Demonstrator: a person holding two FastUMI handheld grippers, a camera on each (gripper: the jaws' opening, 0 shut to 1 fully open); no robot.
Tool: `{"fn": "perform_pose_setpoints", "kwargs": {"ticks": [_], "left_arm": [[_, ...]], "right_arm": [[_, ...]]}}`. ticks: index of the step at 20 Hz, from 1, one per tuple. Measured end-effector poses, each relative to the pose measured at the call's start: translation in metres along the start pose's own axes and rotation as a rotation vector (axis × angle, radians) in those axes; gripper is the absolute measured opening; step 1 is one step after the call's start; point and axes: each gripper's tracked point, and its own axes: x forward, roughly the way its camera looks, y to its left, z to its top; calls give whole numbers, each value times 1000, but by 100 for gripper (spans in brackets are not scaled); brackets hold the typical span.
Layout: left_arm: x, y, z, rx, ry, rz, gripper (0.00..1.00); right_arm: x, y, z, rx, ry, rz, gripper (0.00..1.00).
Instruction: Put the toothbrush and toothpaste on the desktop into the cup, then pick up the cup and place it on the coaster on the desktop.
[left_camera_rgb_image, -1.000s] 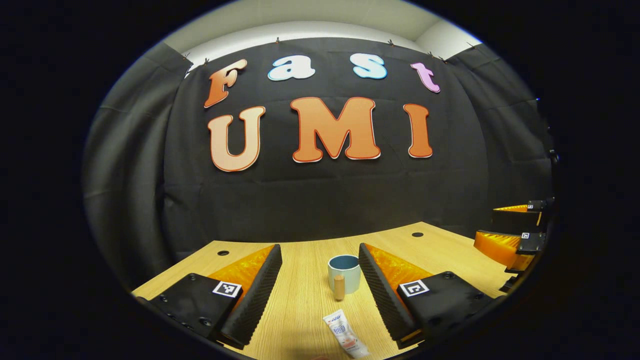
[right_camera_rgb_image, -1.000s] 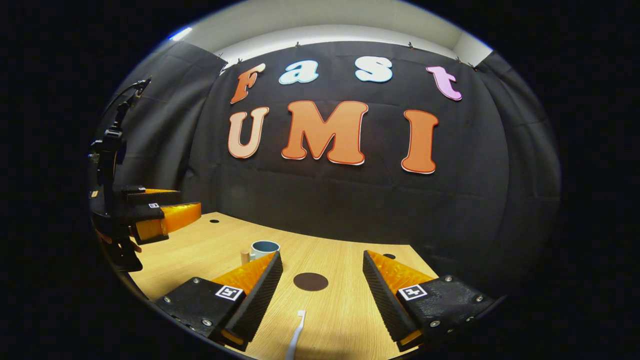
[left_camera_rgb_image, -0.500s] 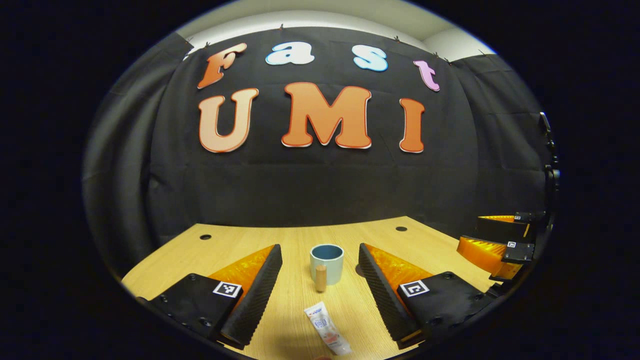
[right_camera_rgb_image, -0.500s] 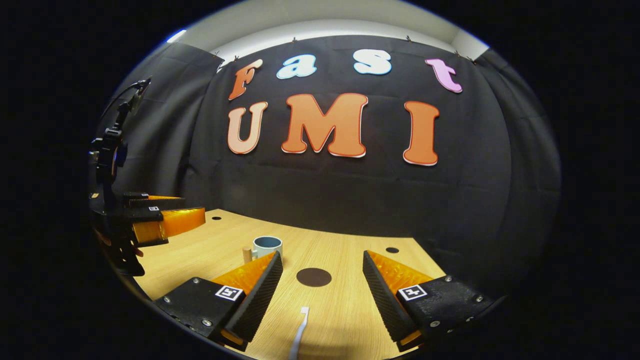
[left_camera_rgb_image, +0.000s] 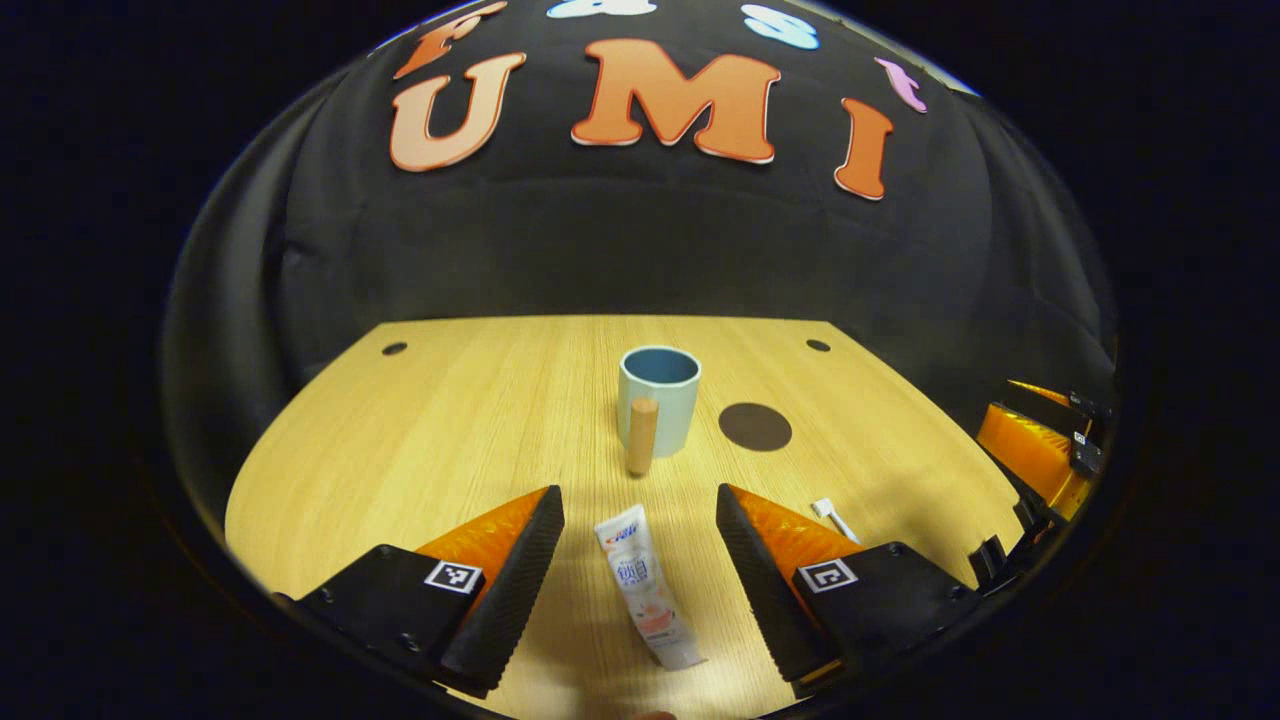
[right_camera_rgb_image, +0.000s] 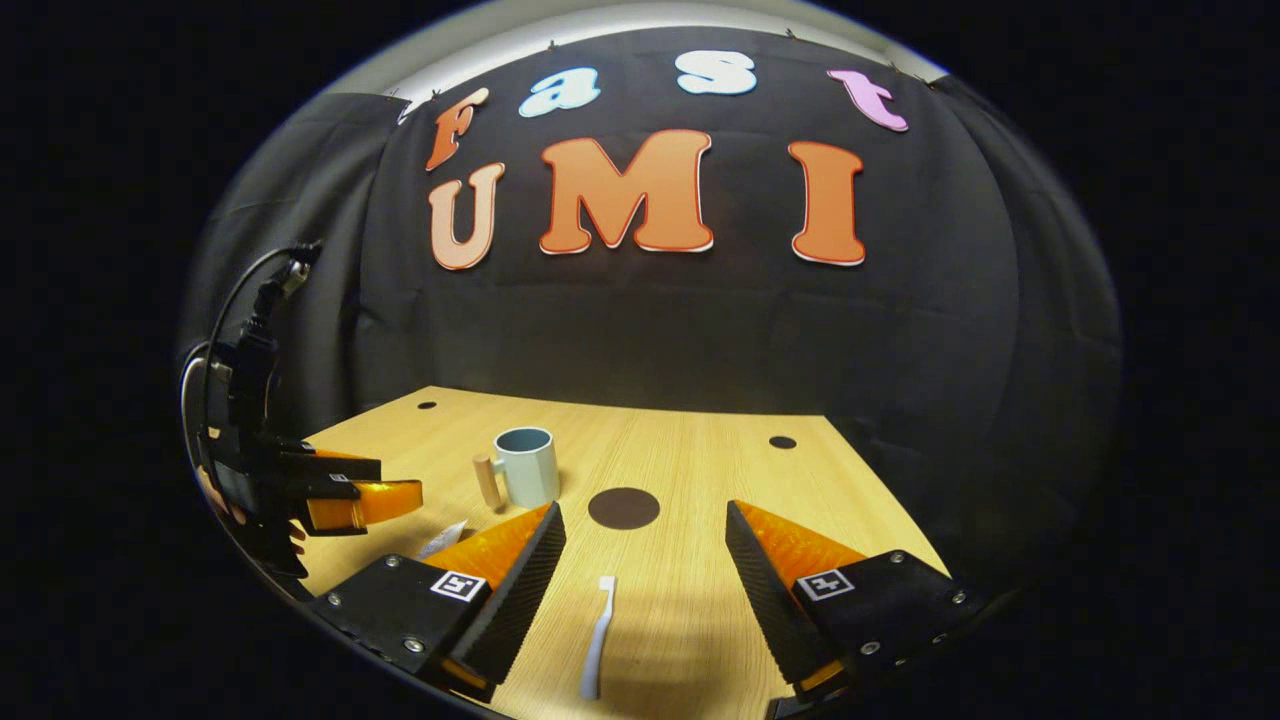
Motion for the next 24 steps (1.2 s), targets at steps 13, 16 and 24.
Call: {"fn": "perform_pose_setpoints", "kwargs": {"ticks": [13, 16, 24], "left_arm": [[15, 8, -42, -35, 321, 36, 99], [16, 11, -47, -61, 408, 37, 100], [20, 11, -65, -121, 631, 29, 97]], "right_arm": [[21, 10, -46, 25, 380, 63, 95], [22, 15, -58, 61, 467, 80, 93], [22, 35, -88, 111, 688, 137, 84]]}}
